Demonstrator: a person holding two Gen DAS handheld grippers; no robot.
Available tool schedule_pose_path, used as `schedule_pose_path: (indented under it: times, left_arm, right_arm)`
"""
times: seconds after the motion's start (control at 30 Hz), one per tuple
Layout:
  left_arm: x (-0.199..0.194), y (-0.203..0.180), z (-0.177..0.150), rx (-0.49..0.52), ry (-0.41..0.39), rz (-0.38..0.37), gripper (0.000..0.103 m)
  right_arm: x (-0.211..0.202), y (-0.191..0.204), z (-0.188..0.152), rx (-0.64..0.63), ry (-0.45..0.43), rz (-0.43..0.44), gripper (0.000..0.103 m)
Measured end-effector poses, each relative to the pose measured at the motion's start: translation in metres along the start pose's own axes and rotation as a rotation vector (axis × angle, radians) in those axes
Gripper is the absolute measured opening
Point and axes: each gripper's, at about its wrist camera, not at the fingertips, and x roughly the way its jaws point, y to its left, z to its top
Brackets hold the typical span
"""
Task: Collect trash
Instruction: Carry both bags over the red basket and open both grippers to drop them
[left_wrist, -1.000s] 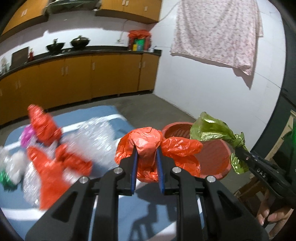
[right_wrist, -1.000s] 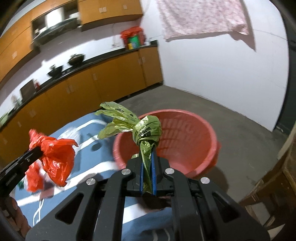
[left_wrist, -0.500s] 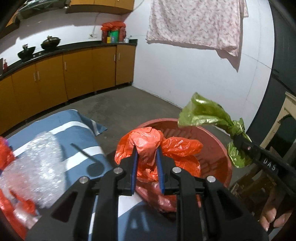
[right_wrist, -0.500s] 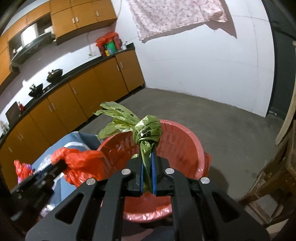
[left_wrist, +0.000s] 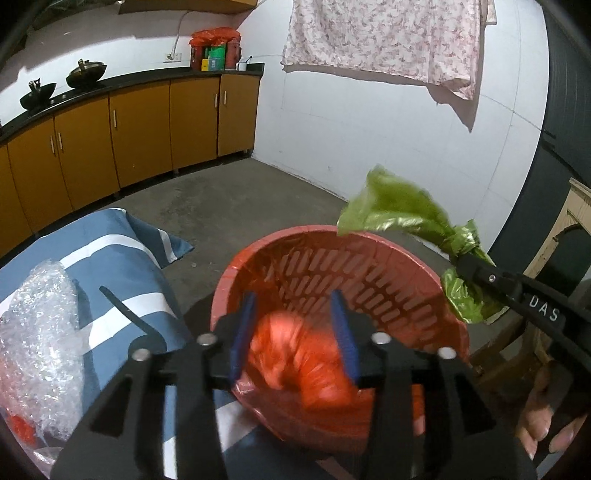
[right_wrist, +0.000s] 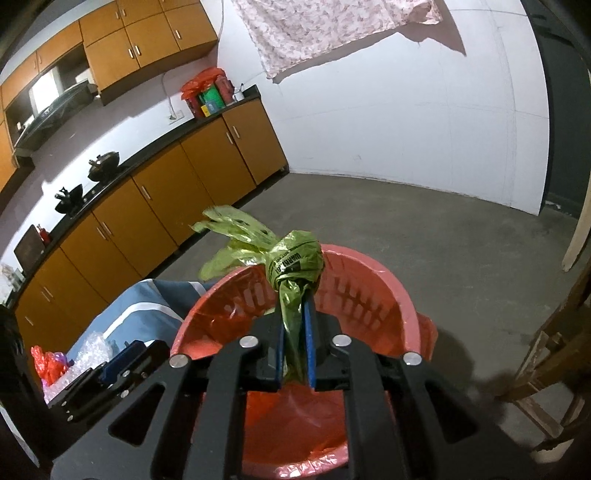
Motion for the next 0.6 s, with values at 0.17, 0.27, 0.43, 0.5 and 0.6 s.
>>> schedule_pose_path:
  times: [0.17, 0.27, 0.43, 0.5, 0.6]
  left_arm:
    - [-0.009, 0.012, -0.003, -0.043, 0.004, 0.02, 0.049]
    - [-0.027, 0.022, -0.005, -0.068, -0.021, 0.043, 0.057]
    - [-0.07, 0.033, -0.01, -0.091, -0.081, 0.091, 0.071]
    - [-0.086, 0.038, -0.013, -0.097, -0.096, 0.109, 0.074]
    - [-0.115, 0.049, -0.025, -0.108, -0.121, 0.15, 0.077]
  right_arm:
    - [-0.008, -0.001, 0.001, -0.007, -0.015, -0.003, 0.035]
    - [-0.013, 0.002, 0.001, -0.026, -0.023, -0.011, 0.037]
    - [-0.024, 0.015, -0.003, -0.07, -0.022, -0.003, 0.048]
    - [-0.029, 0.025, -0.008, -0.097, -0.019, 0.004, 0.052]
    - [-0.037, 0.041, -0.015, -0.14, -0.03, 0.017, 0.063]
